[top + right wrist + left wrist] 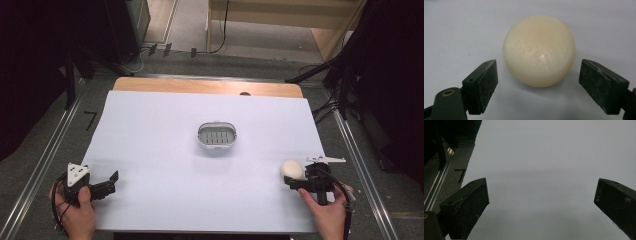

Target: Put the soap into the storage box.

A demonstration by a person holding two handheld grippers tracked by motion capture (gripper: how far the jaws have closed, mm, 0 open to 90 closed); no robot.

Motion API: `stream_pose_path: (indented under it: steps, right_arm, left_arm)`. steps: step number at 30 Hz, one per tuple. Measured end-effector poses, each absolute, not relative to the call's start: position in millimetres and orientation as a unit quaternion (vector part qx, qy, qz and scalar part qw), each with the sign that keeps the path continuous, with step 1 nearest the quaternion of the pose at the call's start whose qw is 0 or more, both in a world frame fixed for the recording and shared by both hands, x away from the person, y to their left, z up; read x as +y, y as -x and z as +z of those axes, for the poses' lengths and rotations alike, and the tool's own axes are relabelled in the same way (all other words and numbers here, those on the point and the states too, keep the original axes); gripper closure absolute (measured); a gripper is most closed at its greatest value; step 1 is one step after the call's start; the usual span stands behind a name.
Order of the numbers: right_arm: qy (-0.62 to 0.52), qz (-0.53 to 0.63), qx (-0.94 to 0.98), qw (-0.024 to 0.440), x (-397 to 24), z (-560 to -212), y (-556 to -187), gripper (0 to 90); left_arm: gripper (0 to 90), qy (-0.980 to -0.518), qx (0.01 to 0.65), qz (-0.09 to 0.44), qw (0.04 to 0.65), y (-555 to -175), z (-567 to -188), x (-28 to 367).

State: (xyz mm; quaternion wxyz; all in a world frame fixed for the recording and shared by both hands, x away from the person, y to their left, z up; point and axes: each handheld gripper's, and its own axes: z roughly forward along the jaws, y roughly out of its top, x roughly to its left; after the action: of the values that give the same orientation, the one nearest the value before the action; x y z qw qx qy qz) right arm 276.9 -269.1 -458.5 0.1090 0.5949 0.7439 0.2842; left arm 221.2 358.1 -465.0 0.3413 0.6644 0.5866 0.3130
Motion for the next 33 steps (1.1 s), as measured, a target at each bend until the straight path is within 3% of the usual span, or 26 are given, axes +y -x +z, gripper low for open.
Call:
stream_pose_path:
  steps: [17,19,33]
  right_arm:
    - [-0.632,0.239,0.726,0.126,-245,-466,-301,20.1]
    - [-0.631,0.232,0.728,0.136,-243,-466,-301,24.0]
    - [-0.616,0.247,0.738,0.120,-244,-458,-298,24.8]
  left_arm:
    - [0.0,-0.666,0.586,0.312,0.340,-221,-465,358]
    - [0.0,-0.665,0.587,0.311,0.340,-221,-465,358]
    - [0.0,-0.666,0.588,0.310,0.339,-222,-465,358]
